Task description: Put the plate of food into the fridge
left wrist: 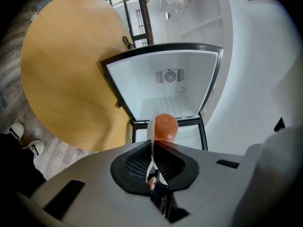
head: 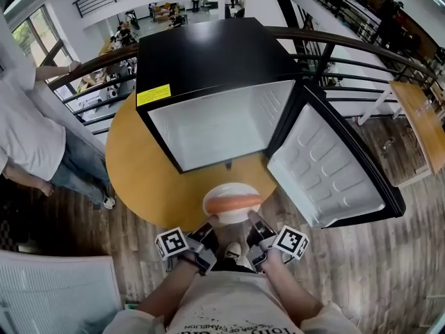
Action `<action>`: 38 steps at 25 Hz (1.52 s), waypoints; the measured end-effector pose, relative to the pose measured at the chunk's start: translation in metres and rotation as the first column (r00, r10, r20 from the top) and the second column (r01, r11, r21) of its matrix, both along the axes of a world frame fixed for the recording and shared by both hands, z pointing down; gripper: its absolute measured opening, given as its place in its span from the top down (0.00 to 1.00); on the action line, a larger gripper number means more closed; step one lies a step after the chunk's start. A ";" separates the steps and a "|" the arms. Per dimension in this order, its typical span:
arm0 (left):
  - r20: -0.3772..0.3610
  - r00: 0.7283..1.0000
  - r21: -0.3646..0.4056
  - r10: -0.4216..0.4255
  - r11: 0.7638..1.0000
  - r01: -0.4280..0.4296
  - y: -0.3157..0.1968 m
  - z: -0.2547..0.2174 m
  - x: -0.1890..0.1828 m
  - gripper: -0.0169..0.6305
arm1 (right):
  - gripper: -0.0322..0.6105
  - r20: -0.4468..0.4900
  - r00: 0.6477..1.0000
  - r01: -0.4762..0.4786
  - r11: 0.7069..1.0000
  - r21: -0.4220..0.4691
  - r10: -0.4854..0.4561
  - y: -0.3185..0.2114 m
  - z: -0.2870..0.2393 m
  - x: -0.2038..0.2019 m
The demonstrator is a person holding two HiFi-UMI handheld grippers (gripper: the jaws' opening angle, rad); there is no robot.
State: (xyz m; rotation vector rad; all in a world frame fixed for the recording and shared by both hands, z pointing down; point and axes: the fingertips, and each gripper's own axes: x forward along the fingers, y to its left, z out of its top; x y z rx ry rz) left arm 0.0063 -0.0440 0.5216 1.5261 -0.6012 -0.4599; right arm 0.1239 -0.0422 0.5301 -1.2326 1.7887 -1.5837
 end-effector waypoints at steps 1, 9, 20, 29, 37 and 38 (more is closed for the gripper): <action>0.009 1.000 -0.005 -0.001 1.000 0.001 -0.002 0.001 0.000 0.92 | 0.89 0.005 1.000 -0.002 1.000 -0.002 0.002 -0.002 0.000 0.000; 0.025 1.000 -0.022 0.005 1.000 -0.005 -0.016 -0.001 -0.004 0.92 | 0.89 0.009 1.000 -0.010 1.000 -0.008 0.010 -0.016 -0.004 -0.003; 0.065 0.997 -0.047 0.029 0.999 -0.026 -0.042 0.005 -0.011 0.92 | 0.89 0.011 0.999 -0.041 0.999 -0.029 0.041 -0.039 0.000 -0.007; 0.037 0.999 -0.031 0.013 0.999 -0.012 -0.076 0.013 -0.008 0.92 | 0.89 -0.012 0.999 -0.048 0.998 -0.038 0.048 -0.073 0.011 -0.007; 0.060 0.998 -0.047 -0.012 0.999 0.015 -0.103 0.031 -0.009 0.92 | 0.89 -0.018 0.999 -0.043 0.999 -0.031 0.043 -0.102 0.023 -0.005; 0.048 0.999 -0.039 -0.015 0.999 0.017 -0.107 0.031 -0.008 0.92 | 0.89 -0.019 0.999 -0.043 0.999 -0.031 0.043 -0.106 0.025 -0.004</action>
